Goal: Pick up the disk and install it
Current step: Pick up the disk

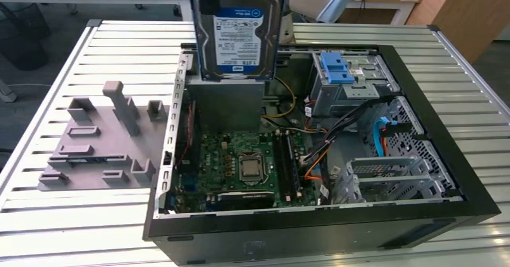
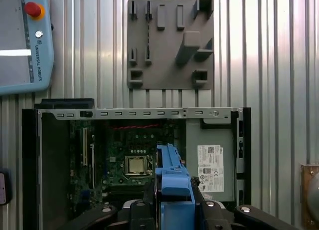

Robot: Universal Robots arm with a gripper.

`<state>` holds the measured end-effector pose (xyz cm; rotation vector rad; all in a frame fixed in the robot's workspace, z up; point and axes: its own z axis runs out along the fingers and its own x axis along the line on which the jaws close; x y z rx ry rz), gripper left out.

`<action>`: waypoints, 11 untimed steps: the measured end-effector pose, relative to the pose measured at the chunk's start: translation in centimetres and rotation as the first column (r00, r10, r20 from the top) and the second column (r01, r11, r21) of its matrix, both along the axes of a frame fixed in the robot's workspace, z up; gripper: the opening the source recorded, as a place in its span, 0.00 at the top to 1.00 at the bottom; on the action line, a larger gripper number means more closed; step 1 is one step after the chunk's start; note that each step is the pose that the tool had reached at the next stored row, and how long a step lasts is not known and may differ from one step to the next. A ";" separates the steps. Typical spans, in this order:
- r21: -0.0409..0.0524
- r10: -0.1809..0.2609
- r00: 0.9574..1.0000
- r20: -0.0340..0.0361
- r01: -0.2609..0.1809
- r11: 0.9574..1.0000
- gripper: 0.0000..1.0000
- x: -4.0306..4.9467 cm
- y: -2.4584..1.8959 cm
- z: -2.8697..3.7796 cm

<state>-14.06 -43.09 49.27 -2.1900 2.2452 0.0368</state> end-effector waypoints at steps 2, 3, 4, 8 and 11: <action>0.000 0.000 1.000 0.000 0.000 1.000 0.64 0.90 0.00 -0.07; 0.000 0.000 1.000 0.000 0.000 1.000 0.64 1.35 0.00 -0.10; 0.000 0.000 1.000 0.000 0.000 1.000 0.64 1.80 0.00 -0.14; 0.000 0.000 1.000 0.000 0.000 1.000 0.64 3.65 0.00 -0.28; 0.000 0.000 1.000 0.000 0.000 1.000 0.64 4.60 -0.03 -0.38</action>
